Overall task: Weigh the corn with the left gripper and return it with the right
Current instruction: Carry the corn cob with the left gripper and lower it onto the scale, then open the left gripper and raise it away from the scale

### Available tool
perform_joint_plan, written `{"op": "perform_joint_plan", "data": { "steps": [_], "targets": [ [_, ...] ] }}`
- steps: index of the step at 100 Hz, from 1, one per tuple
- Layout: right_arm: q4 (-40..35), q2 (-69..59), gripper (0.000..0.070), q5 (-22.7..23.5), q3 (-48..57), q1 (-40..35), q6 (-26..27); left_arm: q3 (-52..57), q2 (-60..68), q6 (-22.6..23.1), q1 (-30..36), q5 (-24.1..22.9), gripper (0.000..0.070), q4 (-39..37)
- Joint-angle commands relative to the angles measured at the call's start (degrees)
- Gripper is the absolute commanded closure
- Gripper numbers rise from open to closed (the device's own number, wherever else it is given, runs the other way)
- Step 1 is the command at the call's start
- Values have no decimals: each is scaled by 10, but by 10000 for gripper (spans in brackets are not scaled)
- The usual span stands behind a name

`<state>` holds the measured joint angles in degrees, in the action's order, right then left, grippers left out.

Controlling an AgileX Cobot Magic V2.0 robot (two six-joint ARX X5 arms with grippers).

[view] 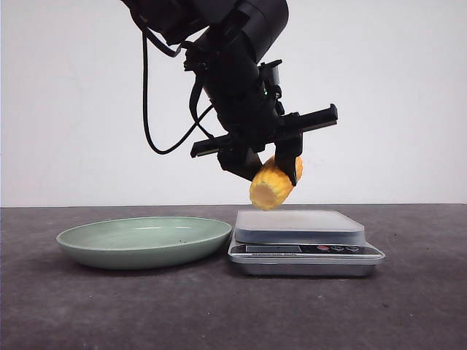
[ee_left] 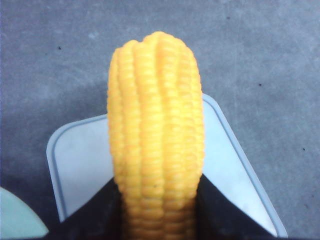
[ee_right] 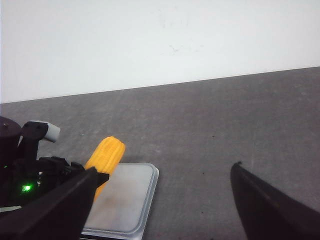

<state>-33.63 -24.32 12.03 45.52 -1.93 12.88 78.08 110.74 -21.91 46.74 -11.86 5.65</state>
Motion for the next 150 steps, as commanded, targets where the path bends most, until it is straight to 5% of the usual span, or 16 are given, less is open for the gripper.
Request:
{"op": "perform_joint_plan", "data": {
  "steps": [1, 38, 47, 85, 92, 104, 109, 150],
  "targets": [
    [5, -3, 162, 0, 11, -2, 0, 14, 14, -2, 6, 1, 533, -6],
    [5, -3, 162, 0, 11, -2, 2, 14, 15, 0, 7, 1, 565, 7],
    [5, -3, 162, 0, 11, -2, 2, 14, 17, 0, 7, 3, 699, 10],
    [-6, -3, 162, 0, 11, -2, 2, 14, 47, -2, 9, 31, 693, 14],
    [-8, -3, 162, 0, 11, -2, 1, 14, 47, 0, 10, 29, 609, 7],
    [-8, -3, 162, -1, 11, -2, 1, 15, 47, 0, 10, 28, 329, 8],
    [-8, -3, 162, -1, 11, -2, 2, 15, 47, 1, 10, 28, 262, 10],
    [-9, -3, 162, 0, 11, -2, 2, 20, -4, 63, 19, -22, 255, 12]
  ]
}}
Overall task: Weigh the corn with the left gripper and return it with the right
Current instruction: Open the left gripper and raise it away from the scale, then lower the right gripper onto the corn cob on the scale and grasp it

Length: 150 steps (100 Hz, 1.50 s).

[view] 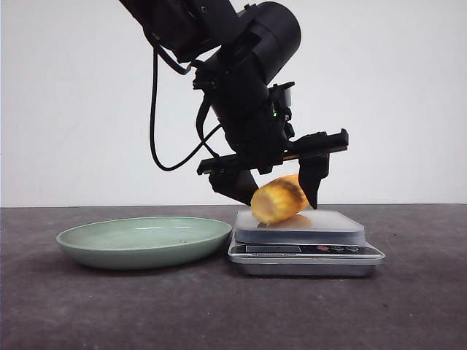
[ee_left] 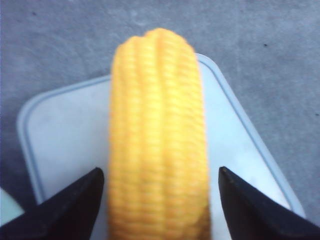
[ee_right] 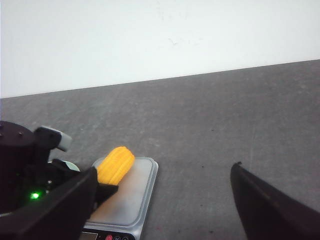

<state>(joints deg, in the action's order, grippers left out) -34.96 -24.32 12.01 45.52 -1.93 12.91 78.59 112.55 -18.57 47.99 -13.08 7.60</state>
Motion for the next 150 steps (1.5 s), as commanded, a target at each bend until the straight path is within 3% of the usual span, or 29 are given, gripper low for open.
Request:
{"op": "perform_joint_plan", "data": {
  "steps": [1, 18, 39, 74, 86, 103, 127, 142, 150],
  "targets": [
    [5, -3, 162, 0, 11, -2, 1, 15, -25, 32, 6, -10, 255, -7],
    [3, -3, 162, 0, 11, -2, -1, 15, -93, 77, 6, -36, 251, -3],
    [0, -3, 161, 1, 11, -2, 1, 15, -227, 109, 7, -37, 251, 36],
    [-19, -3, 161, 3, 11, -2, -20, 15, -518, 121, 7, -40, 253, 192],
    [-7, -3, 160, 28, 11, -3, -19, 15, -600, 121, 7, -56, 252, 261],
    [23, -16, 160, 31, 11, -18, -11, -20, -707, 107, 7, -76, 253, 313],
    [68, -91, 160, 27, 34, -77, 7, -141, -860, 38, 7, -88, 264, 333],
    [84, -191, 156, -6, 78, -141, 28, -202, -921, 7, 7, -94, 265, 342],
    [89, -251, 106, -36, 104, -178, 32, -217, -933, -5, 7, -96, 265, 349]
  ]
}}
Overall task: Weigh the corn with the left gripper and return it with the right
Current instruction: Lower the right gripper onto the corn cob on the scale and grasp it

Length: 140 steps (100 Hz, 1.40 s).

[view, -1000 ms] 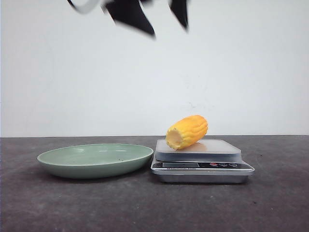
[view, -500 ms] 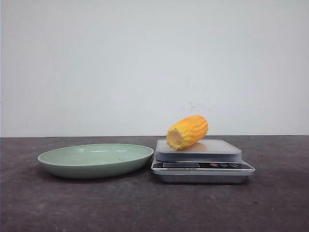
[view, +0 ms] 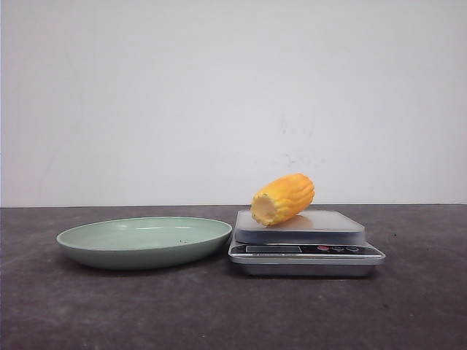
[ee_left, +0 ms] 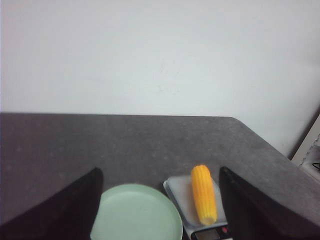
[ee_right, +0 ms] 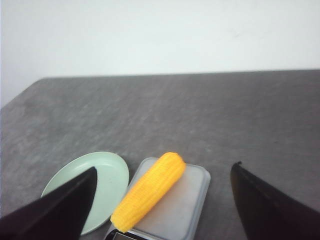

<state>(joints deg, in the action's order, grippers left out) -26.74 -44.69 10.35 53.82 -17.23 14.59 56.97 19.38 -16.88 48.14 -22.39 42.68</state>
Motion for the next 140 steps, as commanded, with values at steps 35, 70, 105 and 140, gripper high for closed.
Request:
{"op": "perform_joint_plan", "data": {
  "steps": [35, 70, 105, 140],
  "targets": [
    [46, -312, 65, -131, 107, -143, 32, -8, -1, -23, 6, -3, 265, 15],
    [81, -477, 66, -159, 118, -164, 78, -8, -1, -32, 6, -3, 265, 54],
    [88, -550, 84, -164, 118, -174, 95, -8, -1, -32, 6, -3, 265, 58],
    [87, -551, 700, -179, 118, -181, 94, -8, -1, -31, 6, -18, 265, 62]
  ]
}}
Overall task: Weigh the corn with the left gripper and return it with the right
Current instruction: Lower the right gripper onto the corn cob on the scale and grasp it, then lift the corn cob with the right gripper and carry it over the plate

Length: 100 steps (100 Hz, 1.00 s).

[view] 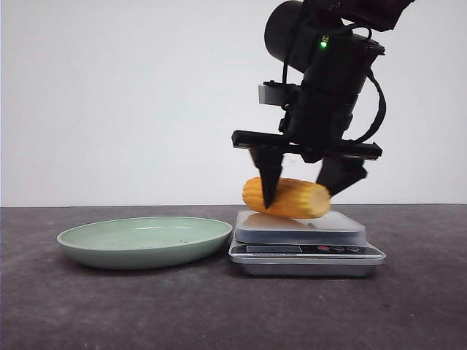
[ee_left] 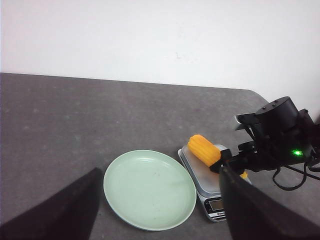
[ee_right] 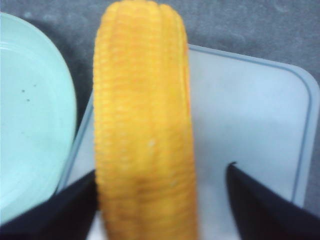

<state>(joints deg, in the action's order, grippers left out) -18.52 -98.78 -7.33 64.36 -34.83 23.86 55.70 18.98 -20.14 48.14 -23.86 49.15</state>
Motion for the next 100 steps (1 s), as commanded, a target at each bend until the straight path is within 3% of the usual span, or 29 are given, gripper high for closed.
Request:
{"op": "perform_joint_plan", "data": {
  "steps": [1, 30, 66, 84, 100],
  "targets": [
    [5, -10, 700, -2, 12, -5, 0, 5, 3, 2, 6, -4, 265, -2],
    [1, 17, 700, -4, 20, -17, -15, 5, 3, 2, 6, -8, 265, 4],
    [-40, 217, 700, 14, 21, -68, -100, 5, 3, 2, 6, -8, 265, 10],
    [-39, 307, 700, 40, 23, -115, -94, 5, 3, 2, 6, -8, 265, 11],
    [-37, 307, 700, 45, 65, -147, -77, 5, 3, 1, 6, -8, 265, 12]
  ]
}}
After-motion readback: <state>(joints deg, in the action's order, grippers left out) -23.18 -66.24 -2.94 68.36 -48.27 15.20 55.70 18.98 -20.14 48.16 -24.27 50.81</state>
